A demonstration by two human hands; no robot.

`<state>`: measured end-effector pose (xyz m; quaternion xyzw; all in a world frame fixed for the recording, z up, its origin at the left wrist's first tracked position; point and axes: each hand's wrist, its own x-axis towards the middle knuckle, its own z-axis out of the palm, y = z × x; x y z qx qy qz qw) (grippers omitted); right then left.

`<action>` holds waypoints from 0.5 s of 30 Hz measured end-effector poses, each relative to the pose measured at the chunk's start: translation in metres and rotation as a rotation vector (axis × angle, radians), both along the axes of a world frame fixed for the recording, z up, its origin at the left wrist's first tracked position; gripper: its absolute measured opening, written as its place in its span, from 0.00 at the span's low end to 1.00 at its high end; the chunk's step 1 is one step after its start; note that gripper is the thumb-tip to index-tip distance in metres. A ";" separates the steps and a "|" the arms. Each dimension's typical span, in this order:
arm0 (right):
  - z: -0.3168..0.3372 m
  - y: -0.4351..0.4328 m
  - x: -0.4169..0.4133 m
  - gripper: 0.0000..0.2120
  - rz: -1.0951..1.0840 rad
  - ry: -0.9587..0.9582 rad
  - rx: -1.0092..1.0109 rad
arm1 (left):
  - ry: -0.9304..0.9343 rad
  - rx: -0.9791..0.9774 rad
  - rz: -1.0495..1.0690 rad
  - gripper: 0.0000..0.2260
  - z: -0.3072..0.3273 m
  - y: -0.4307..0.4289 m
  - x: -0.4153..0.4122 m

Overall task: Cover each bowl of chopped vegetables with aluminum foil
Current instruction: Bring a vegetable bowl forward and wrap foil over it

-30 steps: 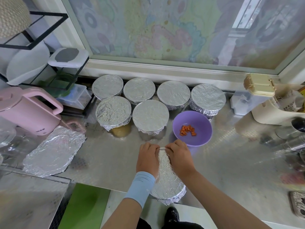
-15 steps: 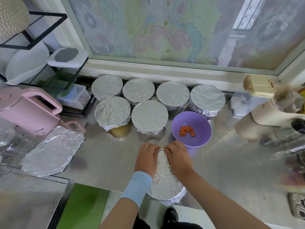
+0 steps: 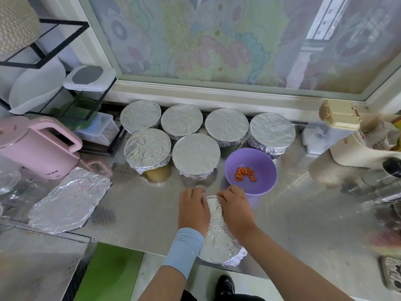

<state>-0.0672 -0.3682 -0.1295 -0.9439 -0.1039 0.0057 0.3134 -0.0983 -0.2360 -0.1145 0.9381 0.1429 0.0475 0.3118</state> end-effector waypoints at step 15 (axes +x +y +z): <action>0.002 0.000 0.002 0.15 0.160 -0.066 -0.182 | 0.041 -0.070 0.055 0.09 -0.005 0.004 -0.006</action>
